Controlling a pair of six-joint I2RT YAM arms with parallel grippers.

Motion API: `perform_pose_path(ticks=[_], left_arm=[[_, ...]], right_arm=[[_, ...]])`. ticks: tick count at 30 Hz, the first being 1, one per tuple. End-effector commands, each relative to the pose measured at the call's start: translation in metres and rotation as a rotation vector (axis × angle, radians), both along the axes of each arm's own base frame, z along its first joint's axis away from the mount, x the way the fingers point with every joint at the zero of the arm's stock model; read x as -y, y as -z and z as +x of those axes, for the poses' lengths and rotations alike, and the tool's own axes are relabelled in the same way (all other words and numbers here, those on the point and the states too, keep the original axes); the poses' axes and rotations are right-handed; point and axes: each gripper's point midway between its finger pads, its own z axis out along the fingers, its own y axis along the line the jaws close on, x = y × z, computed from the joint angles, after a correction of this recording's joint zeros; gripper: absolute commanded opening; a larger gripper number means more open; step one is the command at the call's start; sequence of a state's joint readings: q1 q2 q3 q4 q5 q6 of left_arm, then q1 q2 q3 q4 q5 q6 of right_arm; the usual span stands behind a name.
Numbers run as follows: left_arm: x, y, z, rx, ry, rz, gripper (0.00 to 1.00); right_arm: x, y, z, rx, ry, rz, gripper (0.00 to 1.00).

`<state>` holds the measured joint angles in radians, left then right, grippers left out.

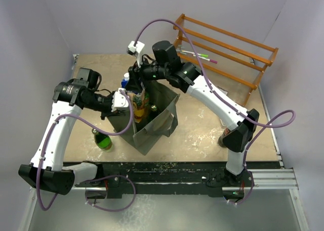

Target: Place the beverage into the canvas bag

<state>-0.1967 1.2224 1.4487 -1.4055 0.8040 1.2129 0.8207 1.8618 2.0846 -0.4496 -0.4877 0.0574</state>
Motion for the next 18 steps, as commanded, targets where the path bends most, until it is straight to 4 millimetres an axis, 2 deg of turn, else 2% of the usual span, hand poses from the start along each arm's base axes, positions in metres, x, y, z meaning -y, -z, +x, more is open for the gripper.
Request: perform_pose_path(ticks=[1, 11, 15, 18], left_arm=[[0.000, -0.012, -0.010, 0.008, -0.004, -0.024, 0.00], [0.004, -0.013, -0.011, -0.063, -0.012, -0.041, 0.00], [0.006, -0.017, -0.013, -0.070, -0.012, -0.058, 0.00], [0.007, -0.023, -0.015, -0.067, -0.009, -0.069, 0.00]], right_arm=[[-0.005, -0.115, -0.009, 0.300, -0.013, 0.293, 0.00], [-0.020, -0.074, -0.006, 0.336, 0.045, 0.212, 0.00], [-0.027, -0.048, -0.005, 0.312, 0.044, 0.189, 0.00], [-0.030, -0.035, -0.003, 0.311, 0.048, 0.177, 0.00]])
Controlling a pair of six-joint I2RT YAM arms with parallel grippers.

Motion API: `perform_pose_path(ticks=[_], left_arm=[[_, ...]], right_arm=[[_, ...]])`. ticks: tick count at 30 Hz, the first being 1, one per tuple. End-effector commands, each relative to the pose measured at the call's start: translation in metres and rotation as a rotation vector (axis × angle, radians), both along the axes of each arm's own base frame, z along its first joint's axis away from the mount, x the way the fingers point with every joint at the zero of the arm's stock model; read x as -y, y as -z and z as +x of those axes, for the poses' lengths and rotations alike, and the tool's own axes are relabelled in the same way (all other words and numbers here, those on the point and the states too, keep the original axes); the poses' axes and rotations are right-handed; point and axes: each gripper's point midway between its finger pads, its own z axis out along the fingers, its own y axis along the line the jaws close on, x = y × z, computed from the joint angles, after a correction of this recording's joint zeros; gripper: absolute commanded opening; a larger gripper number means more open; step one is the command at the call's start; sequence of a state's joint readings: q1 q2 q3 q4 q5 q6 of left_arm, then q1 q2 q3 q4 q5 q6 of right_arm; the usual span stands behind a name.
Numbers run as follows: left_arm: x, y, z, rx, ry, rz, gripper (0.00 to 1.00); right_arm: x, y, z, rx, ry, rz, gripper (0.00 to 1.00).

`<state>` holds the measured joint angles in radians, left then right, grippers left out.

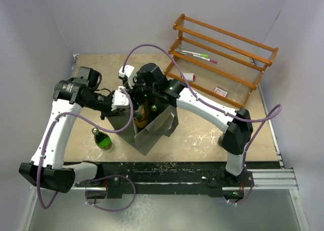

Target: Place the beverage into the canvas bag

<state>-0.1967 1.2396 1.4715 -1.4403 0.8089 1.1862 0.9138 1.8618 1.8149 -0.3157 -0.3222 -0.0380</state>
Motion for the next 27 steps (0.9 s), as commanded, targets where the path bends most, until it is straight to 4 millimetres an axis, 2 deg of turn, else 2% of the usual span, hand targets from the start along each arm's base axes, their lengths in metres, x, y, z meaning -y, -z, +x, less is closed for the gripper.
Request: perform_pose_path(ticks=[1, 5, 10, 21, 24, 27], left_arm=[[0.007, -0.023, -0.011, -0.015, 0.006, -0.068, 0.00], [0.007, -0.023, -0.012, -0.017, 0.005, -0.069, 0.00], [0.007, -0.019, -0.014, -0.025, 0.011, -0.068, 0.00], [0.004, -0.011, -0.017, -0.031, 0.013, -0.050, 0.00], [0.004, -0.009, -0.017, -0.035, 0.013, -0.044, 0.00], [0.004, -0.007, -0.018, -0.041, 0.017, -0.046, 0.00]], right_arm=[[-0.012, -0.129, 0.005, 0.272, -0.007, 0.342, 0.00], [-0.015, -0.121, 0.009, 0.285, -0.010, 0.334, 0.00], [-0.020, -0.100, 0.011, 0.280, -0.019, 0.318, 0.00], [-0.017, -0.058, 0.006, 0.226, -0.015, 0.288, 0.01], [-0.017, -0.050, 0.003, 0.207, -0.025, 0.282, 0.08], [-0.017, -0.043, 0.001, 0.184, -0.028, 0.272, 0.19]])
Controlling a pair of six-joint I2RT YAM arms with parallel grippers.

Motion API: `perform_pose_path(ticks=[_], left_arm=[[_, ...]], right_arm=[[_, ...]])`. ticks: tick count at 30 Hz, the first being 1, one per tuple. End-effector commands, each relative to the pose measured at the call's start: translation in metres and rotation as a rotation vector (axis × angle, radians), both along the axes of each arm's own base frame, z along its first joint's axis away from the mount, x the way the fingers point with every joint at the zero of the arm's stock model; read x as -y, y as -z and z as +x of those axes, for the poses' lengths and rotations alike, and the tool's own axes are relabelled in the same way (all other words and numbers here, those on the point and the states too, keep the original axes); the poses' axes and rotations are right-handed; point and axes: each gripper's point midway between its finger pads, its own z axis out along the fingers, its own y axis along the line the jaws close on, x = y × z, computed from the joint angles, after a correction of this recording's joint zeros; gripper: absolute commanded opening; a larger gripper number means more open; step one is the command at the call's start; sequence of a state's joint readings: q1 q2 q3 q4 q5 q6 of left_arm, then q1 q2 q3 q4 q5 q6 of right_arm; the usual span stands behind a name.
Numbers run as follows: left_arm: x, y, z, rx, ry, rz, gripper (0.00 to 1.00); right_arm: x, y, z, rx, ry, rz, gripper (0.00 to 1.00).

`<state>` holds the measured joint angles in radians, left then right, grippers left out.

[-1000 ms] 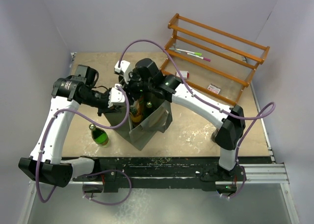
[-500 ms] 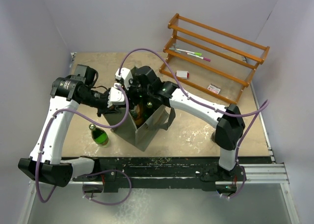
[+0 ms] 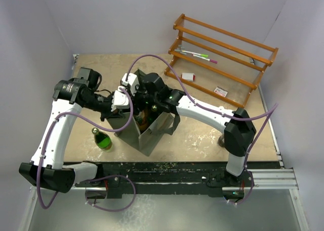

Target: Place the beverage into the canvas bag

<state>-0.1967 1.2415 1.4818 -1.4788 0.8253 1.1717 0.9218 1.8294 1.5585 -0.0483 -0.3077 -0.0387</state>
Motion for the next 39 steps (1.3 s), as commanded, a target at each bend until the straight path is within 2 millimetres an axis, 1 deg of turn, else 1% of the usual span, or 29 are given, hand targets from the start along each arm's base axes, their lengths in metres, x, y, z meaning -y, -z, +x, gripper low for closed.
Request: perform_pose_path(ticks=[1, 5, 9, 14, 19, 24, 27, 31, 35, 39], left_arm=[[0.003, -0.005, -0.009, 0.002, 0.020, -0.037, 0.00], [0.003, -0.006, -0.010, 0.008, 0.021, -0.038, 0.00], [0.003, -0.007, -0.009, 0.019, 0.021, -0.035, 0.00], [0.002, -0.011, -0.007, 0.032, 0.019, -0.033, 0.00], [0.001, -0.011, -0.005, 0.032, 0.015, -0.023, 0.01], [0.001, -0.011, -0.005, 0.029, 0.013, -0.023, 0.01], [0.002, -0.012, -0.004, 0.030, 0.014, -0.027, 0.01], [0.002, -0.011, -0.004, 0.025, 0.013, -0.026, 0.01], [0.002, -0.011, -0.003, 0.027, 0.013, -0.025, 0.01], [0.002, -0.012, -0.004, 0.034, 0.018, -0.030, 0.01]], right_arm=[[-0.013, -0.087, -0.001, 0.147, -0.036, 0.237, 0.22], [-0.010, -0.086, -0.005, 0.135, -0.046, 0.234, 0.34], [-0.008, -0.091, -0.008, 0.135, -0.050, 0.238, 0.43], [-0.008, -0.093, -0.009, 0.123, -0.052, 0.226, 0.52], [-0.007, -0.101, -0.011, 0.122, -0.060, 0.227, 0.61], [-0.007, -0.106, -0.014, 0.117, -0.069, 0.228, 0.71], [-0.006, -0.105, -0.015, 0.113, -0.072, 0.222, 0.74], [-0.005, -0.107, -0.016, 0.112, -0.073, 0.222, 0.76], [-0.003, -0.114, -0.017, 0.116, -0.070, 0.232, 0.75], [0.002, -0.124, -0.024, 0.114, -0.085, 0.244, 0.73]])
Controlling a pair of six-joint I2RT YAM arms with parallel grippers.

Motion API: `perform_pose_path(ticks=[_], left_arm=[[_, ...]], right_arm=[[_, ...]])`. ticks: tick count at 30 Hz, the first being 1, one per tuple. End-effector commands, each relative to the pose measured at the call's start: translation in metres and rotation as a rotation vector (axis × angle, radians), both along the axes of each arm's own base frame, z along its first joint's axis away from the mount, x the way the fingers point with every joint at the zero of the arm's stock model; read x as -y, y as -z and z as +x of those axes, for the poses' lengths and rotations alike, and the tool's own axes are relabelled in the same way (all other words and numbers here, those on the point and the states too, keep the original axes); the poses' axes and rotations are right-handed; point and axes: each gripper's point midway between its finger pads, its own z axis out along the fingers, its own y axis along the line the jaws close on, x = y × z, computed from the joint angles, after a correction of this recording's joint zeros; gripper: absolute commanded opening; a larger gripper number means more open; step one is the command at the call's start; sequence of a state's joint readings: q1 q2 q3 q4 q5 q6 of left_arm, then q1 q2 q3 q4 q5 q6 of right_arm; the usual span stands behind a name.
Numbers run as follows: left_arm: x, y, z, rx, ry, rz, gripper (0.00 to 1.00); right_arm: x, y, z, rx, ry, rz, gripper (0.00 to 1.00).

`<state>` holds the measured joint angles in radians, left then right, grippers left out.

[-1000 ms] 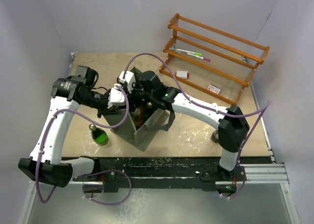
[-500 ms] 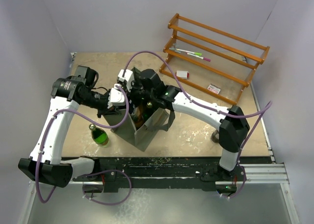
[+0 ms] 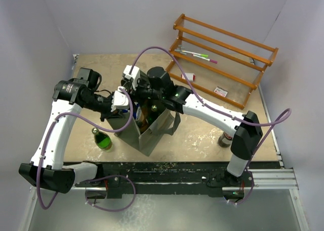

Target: Place the beverage into the canvas bag

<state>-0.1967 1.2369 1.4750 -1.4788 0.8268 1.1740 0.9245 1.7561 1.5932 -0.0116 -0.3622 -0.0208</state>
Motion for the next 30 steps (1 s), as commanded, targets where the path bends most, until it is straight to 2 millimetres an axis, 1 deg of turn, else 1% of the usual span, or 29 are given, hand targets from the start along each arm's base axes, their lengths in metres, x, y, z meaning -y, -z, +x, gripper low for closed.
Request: perform_pose_path(ticks=[1, 6, 9, 11, 13, 17, 18, 19, 21, 23, 26, 28, 30], left_arm=[[0.003, -0.014, -0.004, 0.037, 0.019, -0.031, 0.01], [0.002, -0.016, -0.006, 0.048, 0.024, -0.034, 0.01], [0.002, -0.017, -0.007, 0.056, 0.025, -0.033, 0.04], [0.001, -0.019, -0.007, 0.069, 0.026, -0.031, 0.08], [-0.001, -0.018, -0.004, 0.081, 0.021, -0.017, 0.14], [-0.003, -0.022, 0.000, 0.083, 0.010, 0.000, 0.22], [-0.002, -0.024, 0.000, 0.080, 0.013, -0.002, 0.26], [-0.002, -0.025, 0.000, 0.073, 0.015, -0.005, 0.27], [-0.001, -0.024, 0.000, 0.058, 0.016, -0.009, 0.36], [0.000, -0.024, 0.004, 0.054, 0.003, -0.015, 0.42], [0.003, -0.026, 0.006, 0.043, -0.010, -0.026, 0.51], [0.005, -0.031, 0.004, 0.042, -0.001, -0.048, 0.55], [0.009, -0.039, 0.001, 0.051, 0.011, -0.074, 0.61]], right_arm=[[0.008, -0.065, -0.014, 0.065, -0.036, 0.115, 0.73], [0.025, -0.083, -0.021, 0.115, -0.028, 0.118, 0.73], [0.038, -0.096, -0.027, 0.149, -0.025, 0.112, 0.74], [0.049, -0.105, -0.030, 0.172, -0.012, 0.110, 0.74], [0.060, -0.115, -0.035, 0.186, -0.012, 0.111, 0.74], [0.089, -0.134, -0.050, 0.235, -0.011, 0.096, 0.74], [0.098, -0.137, -0.052, 0.250, -0.007, 0.086, 0.74], [0.108, -0.141, -0.055, 0.270, 0.002, 0.077, 0.75], [0.130, -0.146, -0.057, 0.313, 0.017, 0.051, 0.75], [0.154, -0.150, -0.060, 0.363, 0.034, 0.032, 0.77], [0.195, -0.156, -0.062, 0.422, 0.078, 0.009, 0.79], [0.223, -0.156, -0.063, 0.454, 0.128, -0.021, 0.79], [0.255, -0.156, -0.070, 0.489, 0.177, -0.052, 0.80]])
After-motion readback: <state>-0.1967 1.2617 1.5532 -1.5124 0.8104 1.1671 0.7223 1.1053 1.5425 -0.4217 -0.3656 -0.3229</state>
